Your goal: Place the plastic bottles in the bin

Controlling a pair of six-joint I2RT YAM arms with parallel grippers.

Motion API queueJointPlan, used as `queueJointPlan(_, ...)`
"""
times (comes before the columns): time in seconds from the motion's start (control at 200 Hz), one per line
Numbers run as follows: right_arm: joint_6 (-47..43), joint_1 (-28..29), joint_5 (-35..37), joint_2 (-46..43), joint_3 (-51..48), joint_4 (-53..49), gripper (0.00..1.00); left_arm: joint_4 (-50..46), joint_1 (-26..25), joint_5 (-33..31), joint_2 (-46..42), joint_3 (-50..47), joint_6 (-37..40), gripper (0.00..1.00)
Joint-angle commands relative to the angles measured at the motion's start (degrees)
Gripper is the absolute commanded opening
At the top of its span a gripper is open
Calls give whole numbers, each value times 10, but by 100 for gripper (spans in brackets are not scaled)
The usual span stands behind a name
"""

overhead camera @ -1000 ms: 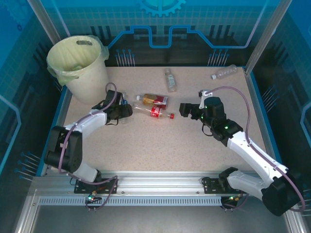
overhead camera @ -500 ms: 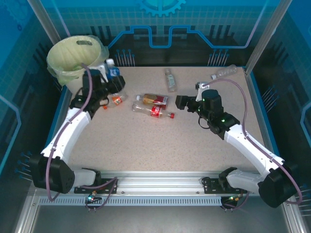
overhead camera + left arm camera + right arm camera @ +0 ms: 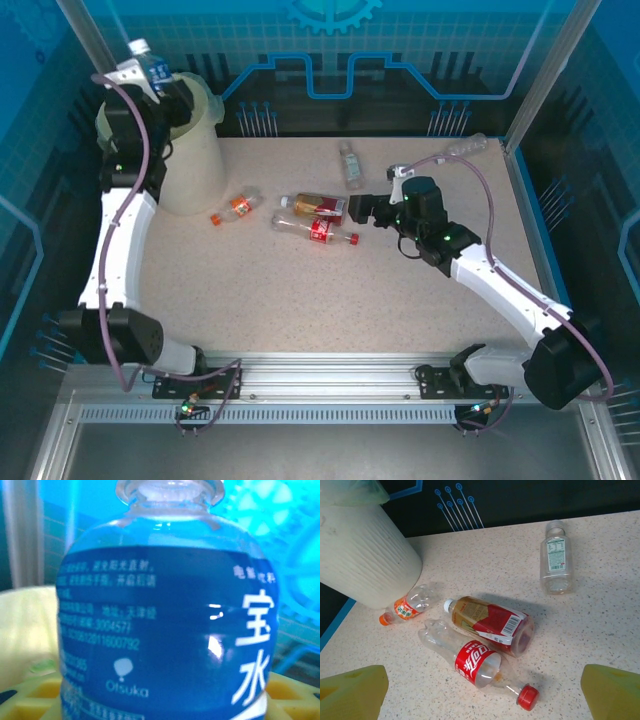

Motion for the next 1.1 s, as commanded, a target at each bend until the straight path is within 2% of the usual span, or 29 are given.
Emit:
queueJointPlan(0.0, -11, 11, -9, 2, 23, -12, 100, 11, 42, -58, 50, 48, 18, 52)
queueJointPlan(0.265, -21, 15, -1, -5, 25, -30, 100, -47, 99, -65, 180, 167, 25, 53)
queueJointPlan(0.48, -21, 17, 9, -8, 33, -51, 100, -106, 111, -147, 273, 250, 77, 60)
queueJointPlan(0.71, -25, 18, 13, -8, 39, -66, 100, -144, 128, -170, 303, 283, 54, 64)
queueJointPlan(0.87, -20, 12, -9, -4, 35, -50, 100, -187, 129, -176, 324, 323, 48, 74)
queueJointPlan(0.965, -20, 11, -8, 2, 34, -41, 100, -196, 129, -161, 322, 329, 43, 76)
queueJointPlan(1.095, -18, 12, -2, 12, 35, -40, 100, -200, 129, -147, 315, 330, 36, 85)
